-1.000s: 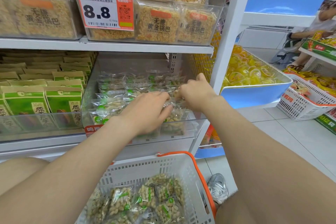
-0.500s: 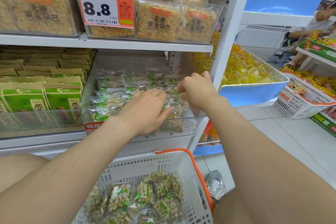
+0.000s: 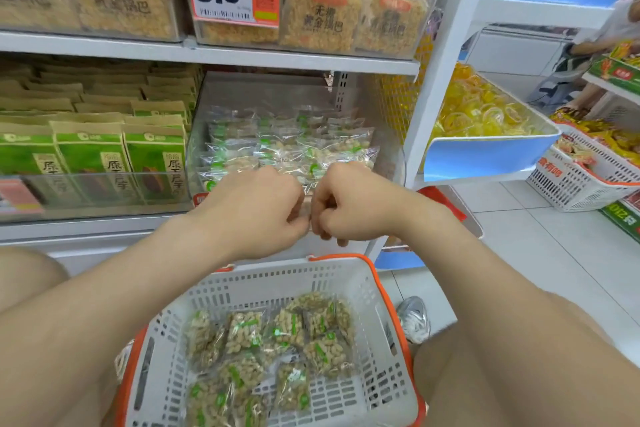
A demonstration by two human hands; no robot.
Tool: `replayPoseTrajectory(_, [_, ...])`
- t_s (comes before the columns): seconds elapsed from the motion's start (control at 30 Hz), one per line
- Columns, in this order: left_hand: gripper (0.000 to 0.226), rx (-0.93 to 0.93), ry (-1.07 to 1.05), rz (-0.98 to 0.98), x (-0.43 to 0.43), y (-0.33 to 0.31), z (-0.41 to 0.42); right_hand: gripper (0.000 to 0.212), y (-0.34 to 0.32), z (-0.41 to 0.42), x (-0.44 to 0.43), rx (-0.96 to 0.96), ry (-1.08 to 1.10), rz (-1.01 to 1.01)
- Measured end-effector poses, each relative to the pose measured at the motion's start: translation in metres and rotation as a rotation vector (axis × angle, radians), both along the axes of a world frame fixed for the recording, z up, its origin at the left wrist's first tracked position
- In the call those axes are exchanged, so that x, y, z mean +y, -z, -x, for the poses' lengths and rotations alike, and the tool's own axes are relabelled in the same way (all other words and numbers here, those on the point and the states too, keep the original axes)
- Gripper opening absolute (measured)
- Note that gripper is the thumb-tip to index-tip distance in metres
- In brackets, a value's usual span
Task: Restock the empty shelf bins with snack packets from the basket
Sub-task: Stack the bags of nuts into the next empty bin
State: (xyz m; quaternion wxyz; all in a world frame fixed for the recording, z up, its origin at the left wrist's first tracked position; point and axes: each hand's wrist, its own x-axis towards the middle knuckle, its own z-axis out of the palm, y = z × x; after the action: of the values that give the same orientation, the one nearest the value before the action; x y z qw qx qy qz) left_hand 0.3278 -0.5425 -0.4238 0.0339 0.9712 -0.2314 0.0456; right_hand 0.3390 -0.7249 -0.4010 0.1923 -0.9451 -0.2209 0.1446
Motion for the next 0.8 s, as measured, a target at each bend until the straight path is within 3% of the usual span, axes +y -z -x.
replayPoseTrajectory(0.17, [0.034,0.253,0.121,-0.299,0.015,0.032,0.01,0.032,0.079,-0.001,0.019,0.285,-0.104,0.382])
replayPoseTrajectory(0.4, [0.034,0.479,0.181,-0.438,0.008,0.077,-0.003,0.037,0.19,-0.019,0.013,0.296,-0.155,0.704])
replayPoseTrajectory(0.63, [0.018,0.58,0.163,-0.473,0.001,0.119,-0.016,0.039,0.27,-0.018,0.016,0.327,-0.024,0.685])
replayPoseTrajectory(0.8, [0.017,0.617,0.142,-0.54,0.009,0.14,-0.017,0.065,0.312,-0.02,0.019,0.326,-0.008,0.673])
